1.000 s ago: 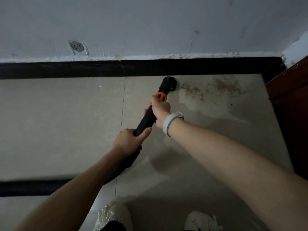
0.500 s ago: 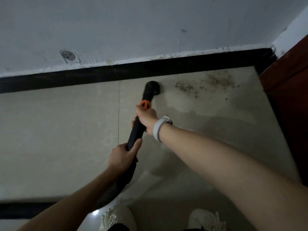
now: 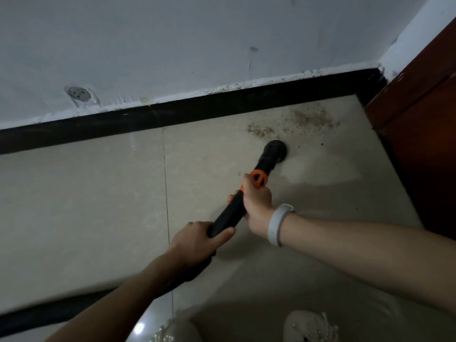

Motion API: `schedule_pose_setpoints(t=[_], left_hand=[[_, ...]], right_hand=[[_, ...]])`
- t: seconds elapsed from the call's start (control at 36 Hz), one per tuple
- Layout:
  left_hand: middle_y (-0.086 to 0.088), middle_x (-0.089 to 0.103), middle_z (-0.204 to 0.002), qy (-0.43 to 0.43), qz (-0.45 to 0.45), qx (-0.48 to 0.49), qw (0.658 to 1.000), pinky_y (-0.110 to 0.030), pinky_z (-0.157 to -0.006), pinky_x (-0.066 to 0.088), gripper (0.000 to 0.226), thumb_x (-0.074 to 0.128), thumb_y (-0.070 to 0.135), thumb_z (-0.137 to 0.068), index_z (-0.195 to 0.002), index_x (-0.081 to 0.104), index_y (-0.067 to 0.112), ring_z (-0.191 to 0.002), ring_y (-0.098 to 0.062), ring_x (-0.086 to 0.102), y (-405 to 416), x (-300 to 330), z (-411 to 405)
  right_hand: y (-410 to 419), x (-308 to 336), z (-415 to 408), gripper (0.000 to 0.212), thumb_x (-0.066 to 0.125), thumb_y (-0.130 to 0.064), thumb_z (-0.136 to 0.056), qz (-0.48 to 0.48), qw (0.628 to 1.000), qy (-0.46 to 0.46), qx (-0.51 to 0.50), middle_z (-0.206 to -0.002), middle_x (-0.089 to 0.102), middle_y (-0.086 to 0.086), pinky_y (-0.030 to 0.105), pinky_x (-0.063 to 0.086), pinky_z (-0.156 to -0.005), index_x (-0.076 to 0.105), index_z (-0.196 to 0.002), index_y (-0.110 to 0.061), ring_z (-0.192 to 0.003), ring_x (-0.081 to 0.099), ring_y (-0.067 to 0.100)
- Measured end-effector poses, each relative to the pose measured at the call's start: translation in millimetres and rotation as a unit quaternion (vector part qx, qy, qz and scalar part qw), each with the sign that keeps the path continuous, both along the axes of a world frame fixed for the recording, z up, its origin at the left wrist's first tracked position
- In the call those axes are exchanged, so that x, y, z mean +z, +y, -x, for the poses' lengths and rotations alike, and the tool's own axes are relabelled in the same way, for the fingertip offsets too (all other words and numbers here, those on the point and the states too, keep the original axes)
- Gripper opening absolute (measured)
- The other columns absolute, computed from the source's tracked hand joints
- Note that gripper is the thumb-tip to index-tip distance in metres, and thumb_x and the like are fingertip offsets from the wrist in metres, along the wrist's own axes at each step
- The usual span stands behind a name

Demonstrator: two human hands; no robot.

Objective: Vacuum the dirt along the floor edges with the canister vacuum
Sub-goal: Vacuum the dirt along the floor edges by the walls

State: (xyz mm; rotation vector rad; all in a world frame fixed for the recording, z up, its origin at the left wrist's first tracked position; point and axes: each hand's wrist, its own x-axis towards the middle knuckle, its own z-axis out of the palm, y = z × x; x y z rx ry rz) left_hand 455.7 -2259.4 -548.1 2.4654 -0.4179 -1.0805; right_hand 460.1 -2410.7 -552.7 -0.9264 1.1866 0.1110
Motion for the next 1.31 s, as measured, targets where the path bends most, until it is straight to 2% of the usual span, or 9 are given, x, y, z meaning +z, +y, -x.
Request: schedule_pose_setpoints(t=[0.11, 0.33, 0.58, 0.72, 0.81, 0.92, 1.03, 1.11, 1.31], left_hand=[[0.007, 0.067, -0.069, -0.001, 0.011, -0.008, 1.000, -0.028, -0.068, 0.056, 0.038, 0.046, 0.066, -0.086, -0.074, 0.050, 0.031, -0.064, -0.010, 0.066, -20, -4, 4], [0.005, 0.069, -0.066, -0.052, 0.016, 0.101, 0.993, -0.029, -0.066, 0.056, 0.036, 0.049, 0.061, -0.087, -0.075, 0.055, 0.028, -0.062, -0.010, 0.066, -2, -14, -10], [0.002, 0.069, -0.064, -0.047, 0.026, 0.115, 0.992, -0.021, -0.057, 0.050, 0.045, 0.046, 0.061, -0.089, -0.075, 0.058, 0.019, -0.056, -0.010, 0.065, -15, -11, -33], [0.003, 0.069, -0.066, -0.037, 0.017, 0.094, 0.995, -0.029, -0.066, 0.058, 0.044, 0.045, 0.064, -0.087, -0.076, 0.056, 0.024, -0.060, -0.011, 0.067, -25, -13, -25], [0.003, 0.069, -0.070, -0.020, 0.001, 0.055, 0.998, -0.026, -0.067, 0.056, 0.037, 0.047, 0.062, -0.088, -0.075, 0.053, 0.028, -0.064, -0.010, 0.067, -17, -15, -10], [0.006, 0.069, -0.068, -0.004, -0.006, 0.030, 1.000, -0.028, -0.068, 0.056, 0.034, 0.051, 0.063, -0.086, -0.075, 0.053, 0.031, -0.064, -0.009, 0.067, -3, -19, -2], [0.004, 0.070, -0.066, -0.017, 0.015, 0.084, 0.996, -0.034, -0.068, 0.058, 0.044, 0.049, 0.068, -0.084, -0.074, 0.058, 0.026, -0.061, -0.012, 0.068, -5, -17, -18], [0.003, 0.069, -0.063, -0.056, 0.023, 0.122, 0.991, -0.028, -0.062, 0.055, 0.044, 0.049, 0.062, -0.087, -0.072, 0.059, 0.022, -0.057, -0.011, 0.066, -12, -15, -28], [0.003, 0.067, -0.065, -0.076, 0.012, 0.176, 0.981, -0.036, -0.069, 0.058, 0.043, 0.045, 0.065, -0.087, -0.076, 0.056, 0.025, -0.062, -0.015, 0.066, -19, -26, -25]], right_hand=[[-18, 2, 1, 0.029, 0.055, -0.031, -0.097, 0.000, 1.000, 0.000, -0.005, -0.063, 0.054, 0.006, 0.040, 0.056, -0.073, 0.047, -0.077, -0.010, -0.053, 0.058, 0.021], [3, 2, -37, 0.028, 0.055, -0.026, -0.097, -0.058, 0.996, -0.046, 0.055, -0.063, 0.048, 0.007, 0.031, 0.052, -0.054, 0.044, -0.079, -0.009, -0.051, 0.053, 0.021], [-8, 11, -61, 0.024, 0.055, -0.029, -0.097, -0.037, 0.993, -0.051, 0.097, -0.074, 0.052, 0.008, 0.031, 0.055, -0.059, 0.047, -0.086, -0.009, -0.056, 0.058, 0.020], [-17, 8, -52, 0.026, 0.054, -0.031, -0.097, -0.028, 0.995, -0.045, 0.081, -0.074, 0.052, 0.008, 0.028, 0.053, -0.055, 0.047, -0.085, -0.010, -0.056, 0.057, 0.019], [-11, 2, -29, 0.027, 0.052, -0.031, -0.098, -0.021, 0.998, -0.030, 0.059, -0.069, 0.050, 0.007, 0.027, 0.052, -0.053, 0.047, -0.083, -0.010, -0.055, 0.055, 0.019], [1, -7, -10, 0.029, 0.053, -0.031, -0.098, -0.018, 0.999, -0.022, 0.019, -0.065, 0.051, 0.008, 0.035, 0.053, -0.061, 0.045, -0.080, -0.010, -0.054, 0.055, 0.022], [-5, -4, -35, 0.028, 0.055, -0.030, -0.097, -0.043, 0.998, -0.033, 0.031, -0.073, 0.050, 0.010, 0.040, 0.055, -0.070, 0.044, -0.081, -0.009, -0.058, 0.056, 0.024], [-10, 1, -60, 0.026, 0.056, -0.031, -0.097, -0.048, 0.994, -0.046, 0.083, -0.075, 0.051, 0.009, 0.034, 0.055, -0.061, 0.045, -0.086, -0.009, -0.058, 0.057, 0.022], [-9, -1, -76, 0.022, 0.057, -0.026, -0.095, -0.065, 0.985, -0.062, 0.150, -0.068, 0.052, 0.009, 0.028, 0.052, -0.052, 0.046, -0.091, -0.007, -0.057, 0.054, 0.022]])
